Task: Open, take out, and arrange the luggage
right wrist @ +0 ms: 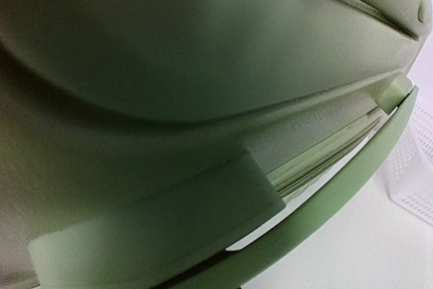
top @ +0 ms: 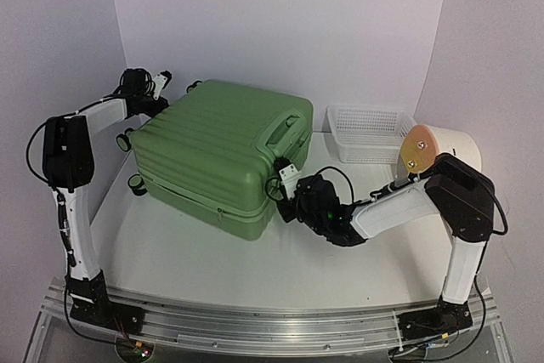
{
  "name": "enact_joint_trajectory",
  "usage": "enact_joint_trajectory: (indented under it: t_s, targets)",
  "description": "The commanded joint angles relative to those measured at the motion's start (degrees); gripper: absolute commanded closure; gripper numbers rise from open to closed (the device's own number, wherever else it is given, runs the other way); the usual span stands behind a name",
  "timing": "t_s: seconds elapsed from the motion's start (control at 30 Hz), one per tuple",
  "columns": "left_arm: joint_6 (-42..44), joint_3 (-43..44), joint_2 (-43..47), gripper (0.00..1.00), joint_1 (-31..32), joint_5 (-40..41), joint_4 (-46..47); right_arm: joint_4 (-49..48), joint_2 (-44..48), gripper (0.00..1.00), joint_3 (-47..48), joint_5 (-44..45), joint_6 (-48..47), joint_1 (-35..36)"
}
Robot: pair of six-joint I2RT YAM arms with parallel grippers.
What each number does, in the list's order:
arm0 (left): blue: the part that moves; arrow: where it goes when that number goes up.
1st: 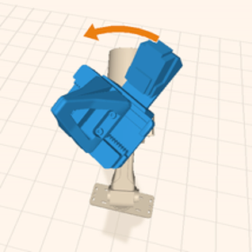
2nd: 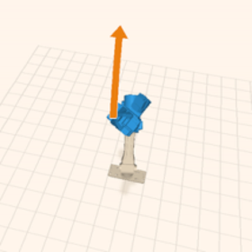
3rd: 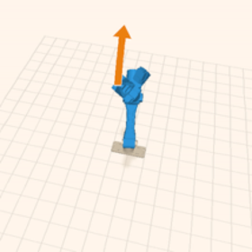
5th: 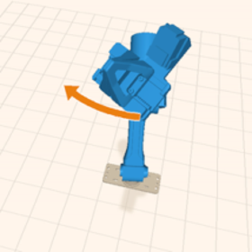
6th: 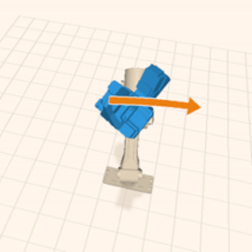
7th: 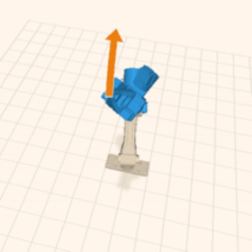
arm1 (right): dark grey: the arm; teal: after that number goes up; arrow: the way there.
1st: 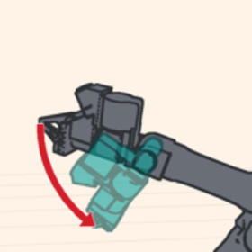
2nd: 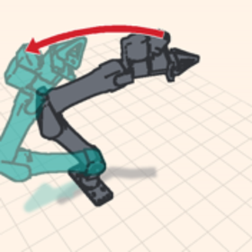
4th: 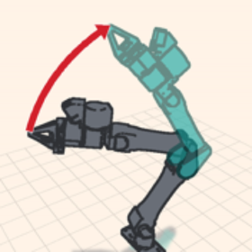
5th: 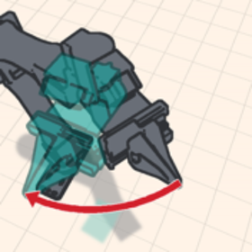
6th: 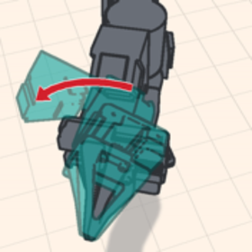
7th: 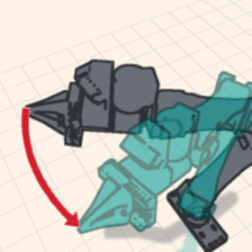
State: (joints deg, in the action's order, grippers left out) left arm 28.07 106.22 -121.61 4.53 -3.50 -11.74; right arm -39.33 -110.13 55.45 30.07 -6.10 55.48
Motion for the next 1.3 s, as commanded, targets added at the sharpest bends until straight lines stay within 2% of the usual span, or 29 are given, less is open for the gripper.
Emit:
enact_joint_trajectory:
  t_s: [0.0,0.13,0.23,0.33,0.4,0.47,0.6,0.73,0.87,1.03,1.2,1.27]
  targets:
    - [-1.83,4.2,-3.38,0.58,11.91,-14.42,-9.31,-11.83,3.28,1.0,4.6,2.34,-2.7,11.04]
    - [2.18,10.34,-3.17,0.54,11.82,-14.16,-14.01,-9.47,0.77,1.0,7.65,4.6,-2.47,14.76]
    - [3.42,14.81,-1.88,0.48,11.34,-12.9,-14.79,-6.93,-0.74,1.0,9.91,3.65,-1.01,15.55]
    - [3.4,23.02,-1.97,0.4,10.07,-12.34,-18.18,-6.0,-1.74,1.0,11.01,5.33,-0.42,15.56]
    - [4.34,27.51,-1.45,0.34,9.68,-12.16,-21.07,-5.75,-2.6,1.0,12.24,4.37,-0.58,15.57]
    - [5.79,28.25,0.41,0.3,9.75,-13.36,-23.98,-5.25,-4.11,1.0,14.4,0.64,-0.86,15.56]
    - [7.98,21.21,9.19,0.29,10.84,-19.56,-28.63,-3.33,-8.77,1.0,20.02,-5.63,-1.95,15.55]
    - [11.16,20.77,13.43,0.31,13.89,-27.35,-43.47,-3.12,-12.68,1.0,24.35,-6.39,-2.75,15.48]
    - [13.86,13.24,20.25,0.32,18.85,-29.69,-53.89,-3.03,-13.26,1.0,24.2,-4.97,-2.93,15.45]
    - [13.01,3.07,27.18,0.31,27.03,-23.33,-58.35,-3.05,-13.42,1.0,22.67,-3.85,-2.7,15.37]
    - [11.54,-10.78,35.17,0.33,35.4,-13.39,-53.88,-2.94,-13.24,1.0,22.11,-4.01,-2.2,15.36]
    - [11.76,-14.12,37.45,0.33,35.73,-11.21,-50.95,-2.95,-13.14,1.0,21.81,-3.65,-1.88,15.37]
